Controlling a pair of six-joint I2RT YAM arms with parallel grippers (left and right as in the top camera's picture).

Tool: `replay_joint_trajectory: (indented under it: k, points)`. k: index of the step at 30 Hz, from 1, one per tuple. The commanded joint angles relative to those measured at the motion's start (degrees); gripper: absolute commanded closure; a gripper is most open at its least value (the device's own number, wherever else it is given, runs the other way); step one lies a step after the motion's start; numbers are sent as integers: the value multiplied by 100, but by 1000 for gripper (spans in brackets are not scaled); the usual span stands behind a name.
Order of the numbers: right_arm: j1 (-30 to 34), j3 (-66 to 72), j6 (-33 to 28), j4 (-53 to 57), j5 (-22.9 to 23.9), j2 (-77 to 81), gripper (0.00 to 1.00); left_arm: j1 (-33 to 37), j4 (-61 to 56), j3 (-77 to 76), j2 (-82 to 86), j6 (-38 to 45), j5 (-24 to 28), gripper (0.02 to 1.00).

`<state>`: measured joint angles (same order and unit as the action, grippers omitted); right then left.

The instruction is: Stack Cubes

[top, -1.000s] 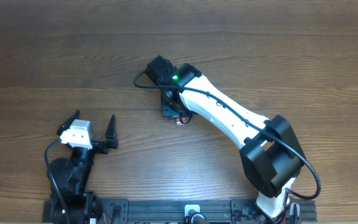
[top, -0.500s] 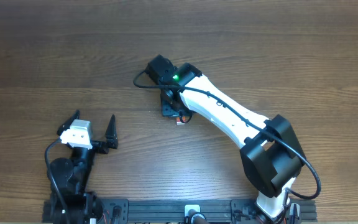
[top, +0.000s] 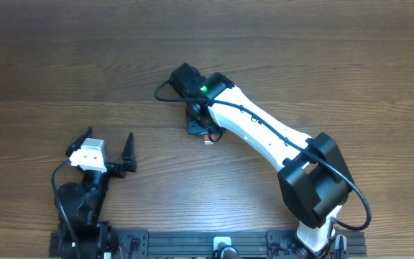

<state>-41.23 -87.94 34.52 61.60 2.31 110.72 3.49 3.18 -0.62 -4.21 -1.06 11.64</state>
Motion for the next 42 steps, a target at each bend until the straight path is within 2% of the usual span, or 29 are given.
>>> replay_joint_trajectory:
  k: [1,11,24,32,35,37,38,42]
  points:
    - [31,42,-50,-13,9,22,713,-22,7,31,42,85,55,20]
    - [31,42,-48,-11,9,22,663,-22,7,31,42,83,52,18]
    - [31,42,-48,-13,9,22,470,-22,7,31,42,83,52,20]
    - [55,-46,-94,57,-116,22,424,-22,7,31,42,85,52,18]
    - [66,-138,-122,157,-116,22,305,-22,7,31,42,83,55,18]
    - [70,-203,-138,232,-116,22,82,-22,7,31,42,85,55,18]
    - [72,-234,-140,264,-116,22,9,-22,7,31,42,83,55,18]
    - [85,-365,-164,365,-116,22,9,-22,7,31,42,85,52,18]
